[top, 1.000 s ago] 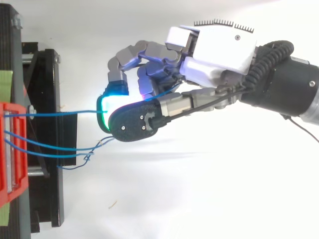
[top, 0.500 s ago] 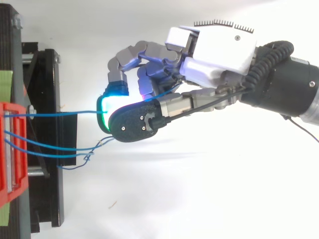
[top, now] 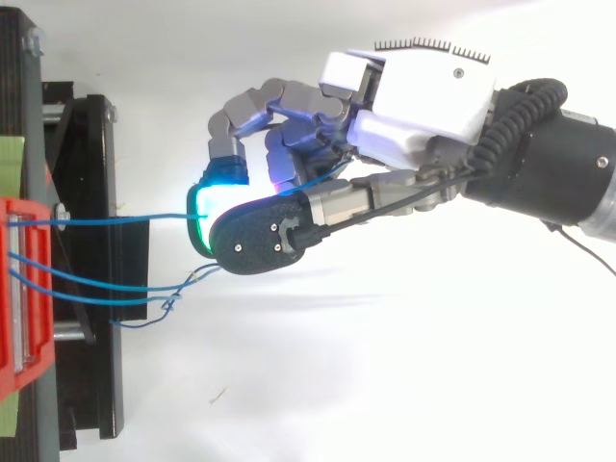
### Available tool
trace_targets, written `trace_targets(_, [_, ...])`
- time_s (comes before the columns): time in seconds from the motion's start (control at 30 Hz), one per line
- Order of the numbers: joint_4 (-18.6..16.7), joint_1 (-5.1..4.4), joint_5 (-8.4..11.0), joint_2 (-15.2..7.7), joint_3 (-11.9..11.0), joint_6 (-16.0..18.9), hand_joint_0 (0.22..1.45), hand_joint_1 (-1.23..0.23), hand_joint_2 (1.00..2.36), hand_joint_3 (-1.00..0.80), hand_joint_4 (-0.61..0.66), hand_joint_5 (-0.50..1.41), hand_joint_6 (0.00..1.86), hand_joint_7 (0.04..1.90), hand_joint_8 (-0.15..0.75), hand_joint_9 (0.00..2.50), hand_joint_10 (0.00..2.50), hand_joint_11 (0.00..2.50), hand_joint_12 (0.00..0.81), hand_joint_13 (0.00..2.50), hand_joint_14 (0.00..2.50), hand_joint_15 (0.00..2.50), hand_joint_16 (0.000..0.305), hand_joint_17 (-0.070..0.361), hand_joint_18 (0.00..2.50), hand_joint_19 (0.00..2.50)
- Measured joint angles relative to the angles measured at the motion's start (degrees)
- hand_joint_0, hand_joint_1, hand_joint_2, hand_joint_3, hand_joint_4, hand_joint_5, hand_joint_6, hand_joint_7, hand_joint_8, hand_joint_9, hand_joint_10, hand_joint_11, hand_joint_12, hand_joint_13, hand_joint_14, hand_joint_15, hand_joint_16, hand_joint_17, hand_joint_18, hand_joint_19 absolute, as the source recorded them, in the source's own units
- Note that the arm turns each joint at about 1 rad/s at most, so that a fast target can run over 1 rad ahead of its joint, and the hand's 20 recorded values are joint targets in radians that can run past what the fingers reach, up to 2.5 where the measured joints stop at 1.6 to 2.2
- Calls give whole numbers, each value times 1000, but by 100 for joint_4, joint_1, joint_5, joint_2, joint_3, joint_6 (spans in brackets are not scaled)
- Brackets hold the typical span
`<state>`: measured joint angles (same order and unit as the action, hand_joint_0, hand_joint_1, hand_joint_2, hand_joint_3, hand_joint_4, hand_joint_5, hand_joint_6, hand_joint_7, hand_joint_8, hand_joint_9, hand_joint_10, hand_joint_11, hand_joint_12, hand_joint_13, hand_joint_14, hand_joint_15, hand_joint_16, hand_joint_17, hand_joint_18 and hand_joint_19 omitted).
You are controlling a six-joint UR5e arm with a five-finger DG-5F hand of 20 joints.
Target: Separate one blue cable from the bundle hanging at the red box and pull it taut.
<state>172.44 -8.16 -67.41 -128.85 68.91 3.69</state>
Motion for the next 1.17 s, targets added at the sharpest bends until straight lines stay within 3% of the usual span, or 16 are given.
trace_targets(1.17, [0, 0, 0, 0, 0, 0, 793, -750, 1005, -404, -142, -190, 968, 1428, 286, 594, 2500, 1068, 327, 707, 2500, 1278, 33, 74, 1243, 1976])
